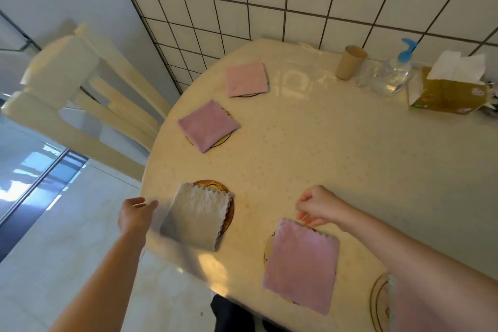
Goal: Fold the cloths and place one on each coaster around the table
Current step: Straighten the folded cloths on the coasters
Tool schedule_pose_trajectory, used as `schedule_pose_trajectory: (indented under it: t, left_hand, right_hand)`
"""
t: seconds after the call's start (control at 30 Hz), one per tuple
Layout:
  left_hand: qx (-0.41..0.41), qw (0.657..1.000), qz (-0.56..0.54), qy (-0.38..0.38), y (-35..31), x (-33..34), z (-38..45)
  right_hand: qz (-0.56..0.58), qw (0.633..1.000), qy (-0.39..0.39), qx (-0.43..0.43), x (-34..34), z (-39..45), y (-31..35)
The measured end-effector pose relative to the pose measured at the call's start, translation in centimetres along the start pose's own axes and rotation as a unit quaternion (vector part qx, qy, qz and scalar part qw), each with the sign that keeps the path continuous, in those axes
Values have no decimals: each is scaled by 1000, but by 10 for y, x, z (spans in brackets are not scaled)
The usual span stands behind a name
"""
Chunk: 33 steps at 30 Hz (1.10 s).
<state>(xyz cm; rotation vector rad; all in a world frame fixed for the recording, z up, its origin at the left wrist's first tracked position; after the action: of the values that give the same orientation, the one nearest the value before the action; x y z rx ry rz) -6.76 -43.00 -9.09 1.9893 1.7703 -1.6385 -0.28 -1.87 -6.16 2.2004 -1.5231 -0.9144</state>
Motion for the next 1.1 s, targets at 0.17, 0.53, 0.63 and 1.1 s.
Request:
schedule_pose_trajectory:
  t: [0.17, 0.53, 0.63, 1.1]
  left_hand:
    - [10, 993, -88, 78, -50, 26, 46]
    - [-92, 923, -132, 348, -152, 112, 103]
    - [-112, 915, -120, 368, -161, 114, 107]
    - [-123, 936, -83, 320, -176, 124, 111]
  right_hand:
    - [69, 997, -28, -28, 11, 59, 68]
    - [380, 914, -137, 28, 26, 163, 195]
    - [454, 876, -159, 33, 25, 176, 212]
    - [598, 783, -162, 44, -6, 257, 254]
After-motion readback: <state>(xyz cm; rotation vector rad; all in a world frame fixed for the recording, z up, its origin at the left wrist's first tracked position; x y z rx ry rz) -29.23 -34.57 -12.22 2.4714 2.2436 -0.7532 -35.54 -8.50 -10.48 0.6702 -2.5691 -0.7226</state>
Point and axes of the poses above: each hand's wrist, its own z-axis towards the middle knuckle, its own x-axis out of the palm, y = z × x, the point moved 4 cm from there along z, towards the middle knuckle, and after that the axes turned 4 degrees about z, right-handed, at the moved point
